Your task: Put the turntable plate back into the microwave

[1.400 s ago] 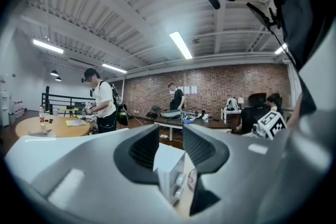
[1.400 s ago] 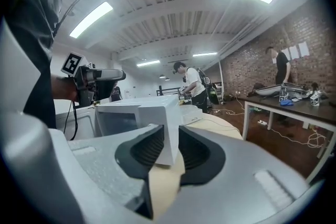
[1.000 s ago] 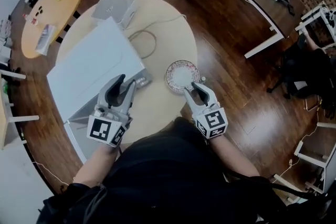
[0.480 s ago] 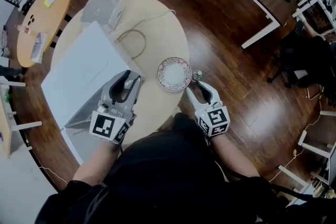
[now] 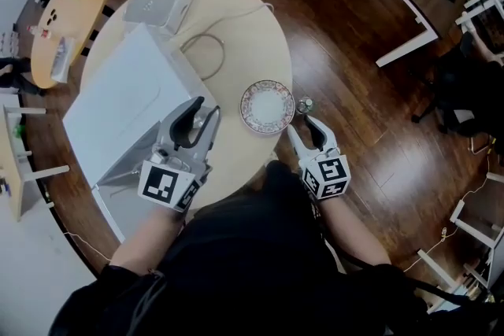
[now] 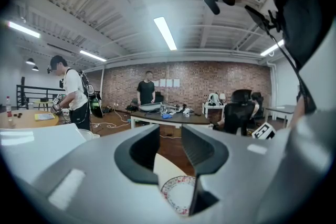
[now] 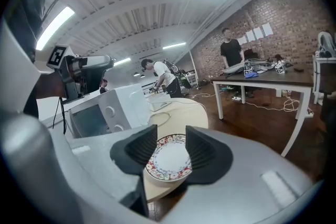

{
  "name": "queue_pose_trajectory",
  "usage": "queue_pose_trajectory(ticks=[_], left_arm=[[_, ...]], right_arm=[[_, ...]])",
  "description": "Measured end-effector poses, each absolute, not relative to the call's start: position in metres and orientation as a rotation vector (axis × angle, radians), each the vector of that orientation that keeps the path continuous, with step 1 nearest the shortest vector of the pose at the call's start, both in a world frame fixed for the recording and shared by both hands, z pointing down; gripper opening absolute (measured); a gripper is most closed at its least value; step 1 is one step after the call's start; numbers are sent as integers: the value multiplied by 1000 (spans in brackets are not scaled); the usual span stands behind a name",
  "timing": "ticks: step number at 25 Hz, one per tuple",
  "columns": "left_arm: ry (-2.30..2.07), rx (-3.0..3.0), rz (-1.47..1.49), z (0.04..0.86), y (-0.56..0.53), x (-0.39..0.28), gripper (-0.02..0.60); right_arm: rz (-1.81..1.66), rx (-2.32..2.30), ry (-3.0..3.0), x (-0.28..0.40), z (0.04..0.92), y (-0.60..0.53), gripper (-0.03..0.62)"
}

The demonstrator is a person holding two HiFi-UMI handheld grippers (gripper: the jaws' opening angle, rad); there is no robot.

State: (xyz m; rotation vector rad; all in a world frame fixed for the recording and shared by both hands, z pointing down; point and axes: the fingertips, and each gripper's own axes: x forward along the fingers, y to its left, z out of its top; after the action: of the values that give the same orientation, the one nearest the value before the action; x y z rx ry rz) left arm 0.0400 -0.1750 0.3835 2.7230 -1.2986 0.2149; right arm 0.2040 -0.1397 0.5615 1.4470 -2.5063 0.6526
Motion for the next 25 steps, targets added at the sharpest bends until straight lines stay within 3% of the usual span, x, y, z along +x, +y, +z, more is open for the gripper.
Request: queue_pose_trajectory(ticks=[25], left_arm=[[-1318,2659,275,393,-207,59,115]], right_arm=[[859,1425,-2398,212,636,-177,189]])
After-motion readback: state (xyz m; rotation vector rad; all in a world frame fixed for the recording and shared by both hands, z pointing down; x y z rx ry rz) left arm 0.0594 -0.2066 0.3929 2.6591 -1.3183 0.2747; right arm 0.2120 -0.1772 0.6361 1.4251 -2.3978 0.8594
